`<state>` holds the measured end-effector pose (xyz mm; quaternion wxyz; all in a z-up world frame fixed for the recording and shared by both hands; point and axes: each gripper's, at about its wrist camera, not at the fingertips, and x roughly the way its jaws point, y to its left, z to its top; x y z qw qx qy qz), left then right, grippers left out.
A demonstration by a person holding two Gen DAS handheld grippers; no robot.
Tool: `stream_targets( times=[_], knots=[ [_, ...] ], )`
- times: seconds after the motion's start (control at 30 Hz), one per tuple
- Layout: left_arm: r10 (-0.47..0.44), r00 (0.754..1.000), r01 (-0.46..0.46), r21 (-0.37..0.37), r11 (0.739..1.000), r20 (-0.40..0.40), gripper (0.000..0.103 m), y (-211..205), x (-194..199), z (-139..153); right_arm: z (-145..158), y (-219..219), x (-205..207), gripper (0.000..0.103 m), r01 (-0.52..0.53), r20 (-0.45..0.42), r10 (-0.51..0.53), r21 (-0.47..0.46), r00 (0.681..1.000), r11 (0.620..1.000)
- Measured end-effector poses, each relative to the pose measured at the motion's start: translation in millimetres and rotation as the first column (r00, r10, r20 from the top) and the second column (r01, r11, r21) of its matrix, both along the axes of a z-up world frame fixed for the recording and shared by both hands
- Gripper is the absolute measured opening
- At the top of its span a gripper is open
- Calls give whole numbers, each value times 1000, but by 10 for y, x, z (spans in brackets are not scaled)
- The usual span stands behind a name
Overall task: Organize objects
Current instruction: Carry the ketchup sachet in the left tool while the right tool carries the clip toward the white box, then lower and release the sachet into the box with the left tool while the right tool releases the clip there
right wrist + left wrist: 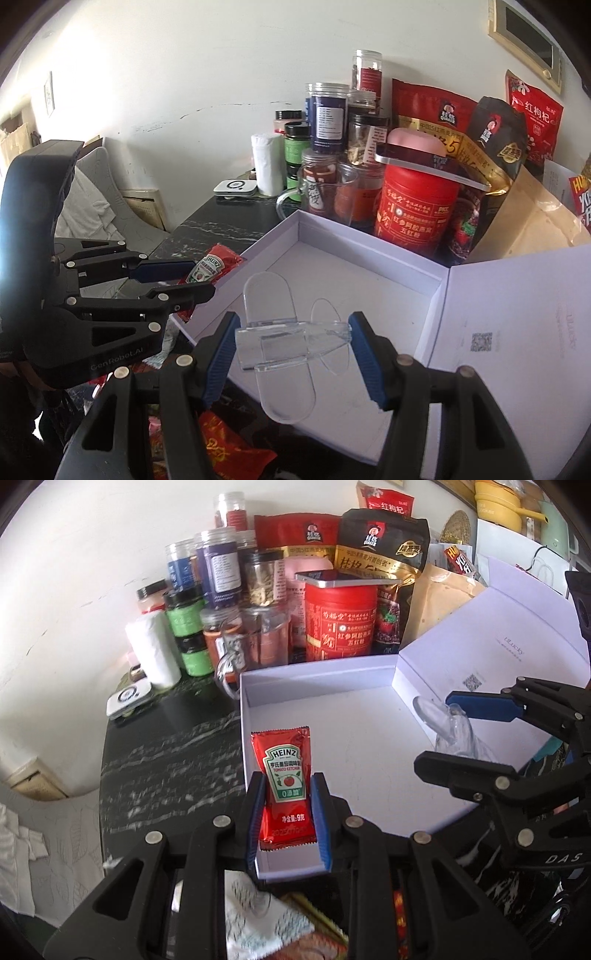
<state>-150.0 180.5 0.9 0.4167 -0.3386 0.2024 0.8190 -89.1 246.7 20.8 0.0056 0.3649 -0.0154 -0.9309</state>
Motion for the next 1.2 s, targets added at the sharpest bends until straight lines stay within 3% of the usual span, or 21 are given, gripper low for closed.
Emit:
stream_targets(
  times=[0.37,0.83,1.2],
  knots=[
    [-72,997,72,-13,997,-8,24,425,-203,6,-18,319,-285,62,83,12,-83,-13,996,996],
    [-87,996,86,-88,992,-3,24,825,-470,-164,-51,513,-600,62,118,57,-117,-20,991,993],
    [-105,992,112,-116,987,62,24,1110,-674,-355,-185,729,-881,62,171,142,-165,-32,976,985]
  ],
)
